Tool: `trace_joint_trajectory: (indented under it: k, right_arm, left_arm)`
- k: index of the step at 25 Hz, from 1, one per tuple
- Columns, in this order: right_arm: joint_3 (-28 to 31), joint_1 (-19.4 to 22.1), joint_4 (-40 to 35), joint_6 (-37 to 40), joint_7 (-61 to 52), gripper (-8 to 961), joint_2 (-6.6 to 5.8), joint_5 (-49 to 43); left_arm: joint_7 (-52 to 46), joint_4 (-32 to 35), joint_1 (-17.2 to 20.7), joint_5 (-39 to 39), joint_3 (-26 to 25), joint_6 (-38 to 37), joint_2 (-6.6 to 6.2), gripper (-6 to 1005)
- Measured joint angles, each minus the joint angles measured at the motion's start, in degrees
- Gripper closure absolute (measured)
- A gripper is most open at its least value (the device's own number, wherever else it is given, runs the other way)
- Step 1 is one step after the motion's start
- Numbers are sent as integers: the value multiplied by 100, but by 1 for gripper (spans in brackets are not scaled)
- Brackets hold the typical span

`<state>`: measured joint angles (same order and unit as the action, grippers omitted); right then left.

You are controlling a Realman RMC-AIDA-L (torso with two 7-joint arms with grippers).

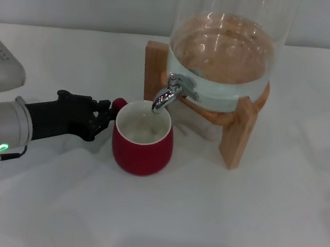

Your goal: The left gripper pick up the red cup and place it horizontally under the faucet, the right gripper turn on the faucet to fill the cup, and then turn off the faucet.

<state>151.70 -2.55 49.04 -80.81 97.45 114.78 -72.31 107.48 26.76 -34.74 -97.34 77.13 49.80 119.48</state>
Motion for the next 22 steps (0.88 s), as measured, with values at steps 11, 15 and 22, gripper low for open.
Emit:
trace_joint_trajectory:
  k: [11, 15, 22]
  right_arm:
    - [0, 63, 0, -39, -2, 231, 0, 28]
    - [8, 116, 0, -41, -3, 231, -2, 58]
    - [18, 153, 0, -41, 0, 231, -16, 130]
  left_arm:
    - [-497, 600, 430, 10, 267, 34, -17, 787]
    - [-703, 1514, 1122, 3, 298, 62, -21, 752]
    - [-1013, 2885, 2266, -413, 263, 68, -21, 522]
